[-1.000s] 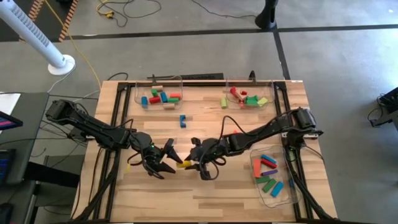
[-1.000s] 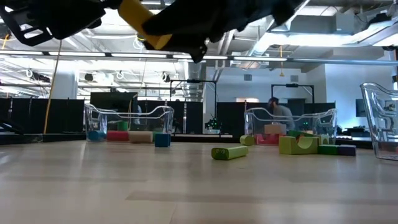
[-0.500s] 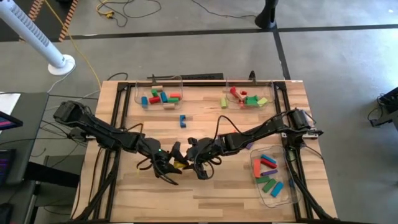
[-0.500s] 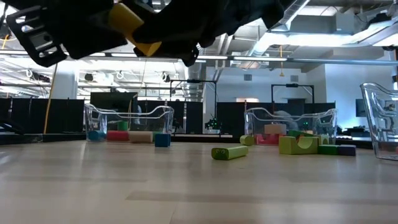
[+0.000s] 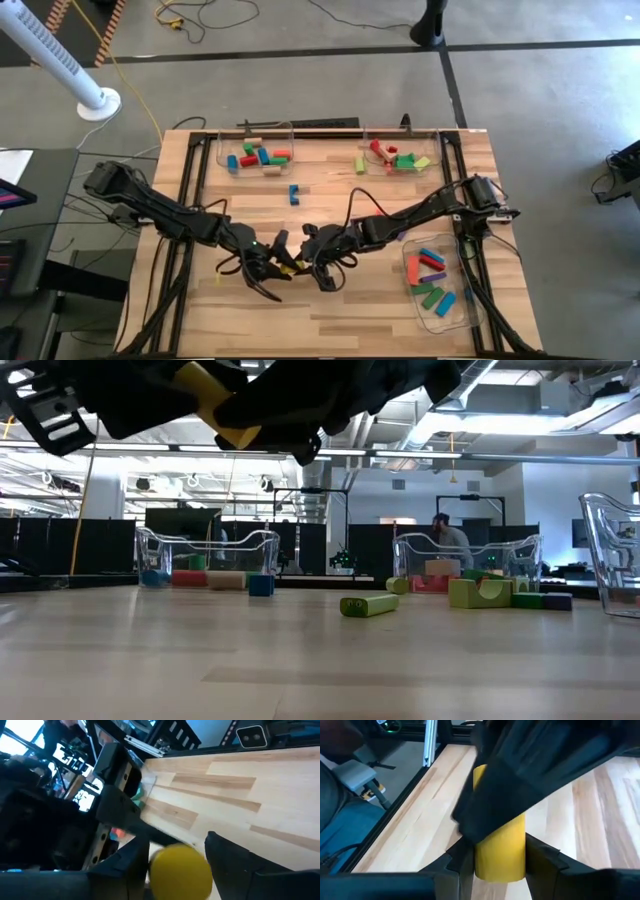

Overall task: Sort blocks by size
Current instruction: Put the yellow cylindrical block into the top left transparent bin

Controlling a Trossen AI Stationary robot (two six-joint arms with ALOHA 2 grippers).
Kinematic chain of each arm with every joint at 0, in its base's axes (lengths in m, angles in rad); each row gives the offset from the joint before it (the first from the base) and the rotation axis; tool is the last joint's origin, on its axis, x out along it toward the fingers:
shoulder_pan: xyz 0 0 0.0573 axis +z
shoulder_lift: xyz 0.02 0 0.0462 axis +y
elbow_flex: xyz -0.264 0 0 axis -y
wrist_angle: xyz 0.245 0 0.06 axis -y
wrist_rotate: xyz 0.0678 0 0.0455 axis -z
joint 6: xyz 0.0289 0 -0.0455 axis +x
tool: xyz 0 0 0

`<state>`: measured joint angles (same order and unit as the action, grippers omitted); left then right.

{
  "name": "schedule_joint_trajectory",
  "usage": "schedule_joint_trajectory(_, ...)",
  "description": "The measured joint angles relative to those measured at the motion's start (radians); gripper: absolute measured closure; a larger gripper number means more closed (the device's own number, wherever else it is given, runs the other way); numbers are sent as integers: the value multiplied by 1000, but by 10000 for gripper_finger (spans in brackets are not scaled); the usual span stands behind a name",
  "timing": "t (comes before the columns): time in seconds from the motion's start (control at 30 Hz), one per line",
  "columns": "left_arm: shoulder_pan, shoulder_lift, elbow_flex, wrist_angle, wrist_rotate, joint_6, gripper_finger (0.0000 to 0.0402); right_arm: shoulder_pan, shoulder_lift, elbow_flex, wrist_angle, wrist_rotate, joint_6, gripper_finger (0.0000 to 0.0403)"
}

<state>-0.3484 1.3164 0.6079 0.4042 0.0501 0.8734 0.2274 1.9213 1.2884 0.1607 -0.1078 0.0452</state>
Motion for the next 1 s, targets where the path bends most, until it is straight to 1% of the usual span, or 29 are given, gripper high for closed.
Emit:
schedule_joint_trajectory(0.17, -6, -5, 0, 1, 21, 5, 239, 1, 0, 0, 2, 0, 0, 243)
schedule_joint_trajectory(0.4, -7, -5, 0, -6, -14, 12, 281, 1, 0, -1, -1, -1, 1, 241)
schedule_joint_trajectory(0.63, -7, -7, 0, -10, -18, 5, 282, 1, 0, -1, -4, 0, 7, 220)
schedule_joint_trajectory(0.8, -8, -62, -2, -77, -18, -7, 282, 0, -1, 0, -27, 1, 8, 212)
schedule_joint_trajectory(0.93, -11, -152, -2, -147, -28, -18, 282, -3, -5, 0, -92, 2, 26, 204)
schedule_joint_trajectory(1.0, -11, -206, -2, -202, -56, -19, 282, -9, -8, 0, -129, 1, 37, 198)
